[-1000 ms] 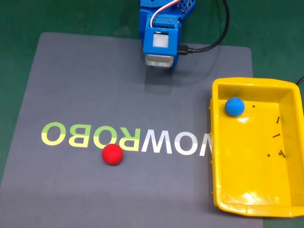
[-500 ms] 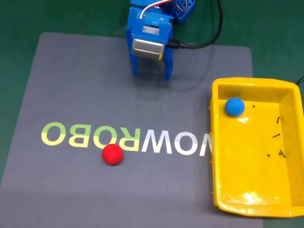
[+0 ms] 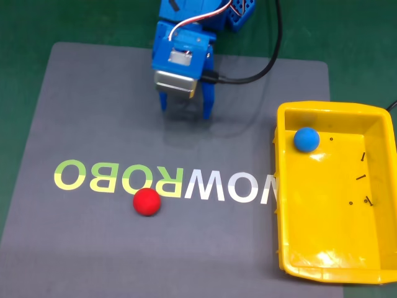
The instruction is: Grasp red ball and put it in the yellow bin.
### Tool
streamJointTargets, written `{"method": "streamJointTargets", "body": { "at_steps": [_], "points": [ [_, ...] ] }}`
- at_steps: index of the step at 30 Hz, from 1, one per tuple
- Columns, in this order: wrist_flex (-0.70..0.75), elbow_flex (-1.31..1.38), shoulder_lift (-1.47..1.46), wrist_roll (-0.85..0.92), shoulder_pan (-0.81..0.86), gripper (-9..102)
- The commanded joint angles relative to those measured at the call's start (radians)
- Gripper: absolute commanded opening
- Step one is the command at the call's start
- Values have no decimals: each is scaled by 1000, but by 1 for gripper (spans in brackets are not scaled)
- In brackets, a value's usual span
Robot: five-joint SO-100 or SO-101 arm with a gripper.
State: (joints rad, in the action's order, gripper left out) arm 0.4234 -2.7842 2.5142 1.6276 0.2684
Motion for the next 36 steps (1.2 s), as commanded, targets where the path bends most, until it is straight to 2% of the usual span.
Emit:
{"method": "streamJointTargets", "body": {
  "at_steps": [1,6,19,36],
  "points": [
    [-61,164,-146,-11,31,28],
    [-129,305,-371,6,63,28],
    [-150,753,-862,15,83,28],
    [-150,1063,-1197,23,35,29]
  ]
}}
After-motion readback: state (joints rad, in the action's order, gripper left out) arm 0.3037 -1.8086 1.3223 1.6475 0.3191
